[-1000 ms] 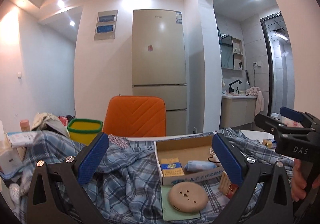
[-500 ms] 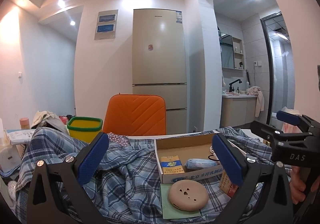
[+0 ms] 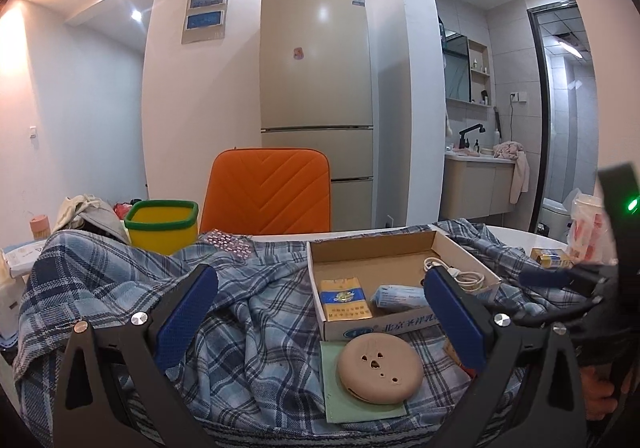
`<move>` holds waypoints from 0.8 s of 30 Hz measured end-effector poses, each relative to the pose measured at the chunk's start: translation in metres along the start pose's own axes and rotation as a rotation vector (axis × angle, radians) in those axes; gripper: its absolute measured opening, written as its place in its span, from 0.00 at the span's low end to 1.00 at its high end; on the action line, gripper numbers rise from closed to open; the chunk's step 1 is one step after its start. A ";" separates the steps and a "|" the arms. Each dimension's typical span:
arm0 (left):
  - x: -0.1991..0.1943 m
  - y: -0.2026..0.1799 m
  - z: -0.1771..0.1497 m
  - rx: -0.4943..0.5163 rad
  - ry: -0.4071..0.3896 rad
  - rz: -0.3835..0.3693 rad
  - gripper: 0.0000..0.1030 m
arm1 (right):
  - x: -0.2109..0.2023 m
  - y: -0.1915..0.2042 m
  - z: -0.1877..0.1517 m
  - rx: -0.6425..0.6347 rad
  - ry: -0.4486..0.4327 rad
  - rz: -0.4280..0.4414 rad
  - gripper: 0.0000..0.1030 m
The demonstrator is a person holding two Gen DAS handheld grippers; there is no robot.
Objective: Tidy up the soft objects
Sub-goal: 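Grasp the gold-and-red cigarette pack with the right gripper while the left lowers to the coaster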
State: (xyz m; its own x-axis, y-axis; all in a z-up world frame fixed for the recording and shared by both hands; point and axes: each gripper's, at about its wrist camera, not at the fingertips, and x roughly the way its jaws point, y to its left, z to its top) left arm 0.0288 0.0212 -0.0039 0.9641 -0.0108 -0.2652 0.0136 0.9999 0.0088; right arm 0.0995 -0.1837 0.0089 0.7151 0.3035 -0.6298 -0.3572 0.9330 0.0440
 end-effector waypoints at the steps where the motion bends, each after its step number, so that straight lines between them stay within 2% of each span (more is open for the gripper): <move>1: -0.001 0.000 0.000 0.000 0.000 0.000 1.00 | 0.005 0.001 -0.002 -0.006 0.021 0.007 0.80; 3: 0.000 0.000 0.000 0.002 0.000 0.002 1.00 | 0.013 0.005 -0.005 -0.020 0.054 -0.001 0.76; 6: 0.002 0.001 0.000 0.011 0.010 0.017 1.00 | 0.020 0.007 -0.007 -0.031 0.088 -0.017 0.66; 8: 0.004 0.002 -0.001 0.008 0.019 0.020 1.00 | 0.026 0.008 -0.008 -0.033 0.123 -0.010 0.51; 11: 0.006 0.004 -0.001 0.002 0.030 0.021 1.00 | 0.033 0.008 -0.009 -0.035 0.169 -0.003 0.35; 13: 0.007 0.004 -0.001 0.002 0.035 0.021 1.00 | 0.034 0.008 -0.009 -0.036 0.176 -0.003 0.33; 15: 0.007 0.004 -0.001 0.005 0.037 0.020 1.00 | 0.033 0.008 -0.010 -0.035 0.176 -0.005 0.24; 16: 0.007 0.003 -0.001 0.006 0.037 0.020 1.00 | 0.032 0.008 -0.010 -0.034 0.172 -0.004 0.23; 18: 0.008 0.003 -0.001 0.009 0.039 0.018 1.00 | 0.026 0.008 -0.009 -0.031 0.140 0.002 0.23; 21: 0.012 0.002 -0.001 0.014 0.062 0.008 1.00 | 0.001 0.005 -0.004 -0.011 0.011 0.005 0.23; 24: 0.022 -0.005 -0.002 0.051 0.136 -0.031 1.00 | -0.021 -0.003 0.002 0.033 -0.104 -0.011 0.23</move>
State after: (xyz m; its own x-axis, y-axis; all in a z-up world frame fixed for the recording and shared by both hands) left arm 0.0498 0.0156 -0.0120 0.9184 -0.0364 -0.3939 0.0594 0.9972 0.0464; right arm 0.0867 -0.1928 0.0232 0.7779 0.3102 -0.5465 -0.3303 0.9417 0.0642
